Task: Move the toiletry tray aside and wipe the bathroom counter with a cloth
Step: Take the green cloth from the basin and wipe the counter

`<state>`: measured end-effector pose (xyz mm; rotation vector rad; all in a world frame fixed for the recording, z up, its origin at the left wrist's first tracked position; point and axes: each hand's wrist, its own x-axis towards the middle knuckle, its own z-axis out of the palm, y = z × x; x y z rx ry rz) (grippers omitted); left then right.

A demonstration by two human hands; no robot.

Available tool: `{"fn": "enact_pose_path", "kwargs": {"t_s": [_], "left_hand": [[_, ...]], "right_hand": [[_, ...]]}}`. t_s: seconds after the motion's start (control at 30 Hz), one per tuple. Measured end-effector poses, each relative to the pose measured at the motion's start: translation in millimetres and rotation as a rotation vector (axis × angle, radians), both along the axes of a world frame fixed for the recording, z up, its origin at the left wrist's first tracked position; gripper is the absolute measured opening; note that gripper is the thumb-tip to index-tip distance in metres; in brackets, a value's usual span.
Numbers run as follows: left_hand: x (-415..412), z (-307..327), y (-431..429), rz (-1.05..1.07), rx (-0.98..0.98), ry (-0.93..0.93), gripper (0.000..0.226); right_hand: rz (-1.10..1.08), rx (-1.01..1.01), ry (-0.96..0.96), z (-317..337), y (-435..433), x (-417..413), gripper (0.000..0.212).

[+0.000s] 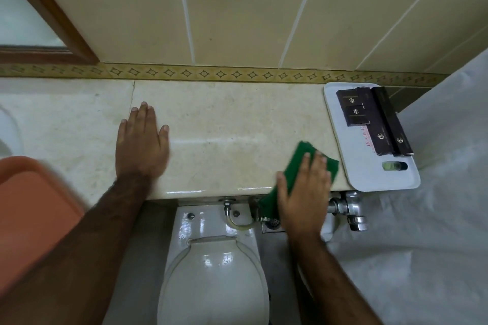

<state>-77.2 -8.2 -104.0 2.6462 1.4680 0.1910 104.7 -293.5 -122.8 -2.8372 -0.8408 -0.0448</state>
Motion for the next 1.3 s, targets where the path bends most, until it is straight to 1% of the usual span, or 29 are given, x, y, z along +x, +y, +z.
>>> {"fn": "enact_pose_path", "kwargs": {"t_s": [0.1,0.17,0.23,0.33,0.4,0.43,0.47,0.5,0.6,0.63,0.7,0.8,0.9,1.03,1.1,1.13,1.17,1.2,1.27,1.3], "left_hand": [[0.3,0.4,-0.8,0.001,0.007,-0.001,0.062],[0.4,-0.1,-1.7,0.004,0.021,-0.016,0.062],[0.8,-1.8,-1.6,0.002,0.027,-0.021,0.062],[0.5,-2.6,-1.5,-0.002,0.024,-0.018,0.062],[-0.2,-3.1,-1.6,-0.004,0.026,-0.018,0.062],[-0.7,-3.7,-1.1,-0.006,0.025,-0.018,0.062],[-0.9,-4.2,-0.7,-0.008,0.023,-0.016,0.062],[-1.2,-4.2,-0.2,-0.008,0.021,-0.015,0.062],[-1.7,-2.9,-1.0,-0.005,0.02,-0.014,0.062],[-1.7,-2.3,-1.2,-0.003,0.019,-0.013,0.062],[-0.2,-0.8,-2.3,0.0,0.014,-0.008,0.062],[1.3,2.6,-3.8,0.002,0.006,-0.012,0.063],[1.1,1.6,-3.9,-0.003,0.008,-0.01,0.063],[0.9,2.7,-3.6,0.001,-0.016,-0.025,0.062],[1.1,4.7,-3.8,0.004,-0.023,-0.033,0.061],[1.2,6.1,-2.8,0.008,-0.025,-0.033,0.061],[1.9,8.4,-0.6,0.014,-0.033,-0.033,0.06],[3.6,12.1,2.6,0.025,-0.044,-0.038,0.059],[14.4,22.3,8.3,0.042,-0.092,-0.075,0.056],[23.3,28.3,8.2,0.029,-0.134,-0.111,0.055]], "right_hand": [[-0.074,0.052,-0.011,3.9,5.6,13.1,0.074],[-0.029,0.055,-0.007,7.6,26.9,9.4,0.075],[0.107,0.018,0.009,10.4,49.1,-4.4,0.081],[0.383,-0.028,0.012,10.0,68.4,-31.1,0.086],[0.558,-0.046,0.012,6.2,62.9,-42.2,0.086],[0.603,-0.051,0.006,3.2,54.0,-42.2,0.086],[0.592,-0.052,0.007,0.1,41.6,-38.2,0.087],[0.525,-0.049,0.018,-2.0,27.3,-31.3,0.087],[0.193,-0.03,0.05,0.7,-12.4,2.3,0.086],[0.132,-0.032,0.06,3.8,-17.8,13.7,0.084],[0.111,-0.043,0.066,10.1,-11.6,31.3,0.082],[0.155,-0.036,0.084,18.2,29.7,38.6,0.083],[0.293,-0.06,0.128,23.4,80.7,31.9,0.087],[0.619,-0.093,0.152,31.9,131.8,6.2,0.087],[0.782,-0.072,0.221,38.3,136.3,-2.8,0.082],[0.814,-0.039,0.289,43.0,133.7,-3.6,0.078],[0.796,0.005,0.36,48.4,128.5,-2.7,0.073],[0.726,0.058,0.402,53.7,121.0,-1.3,0.068],[0.469,0.146,0.389,62.1,100.8,3.6,0.058],[0.335,0.143,0.363,66.2,90.2,6.9,0.051]]}}
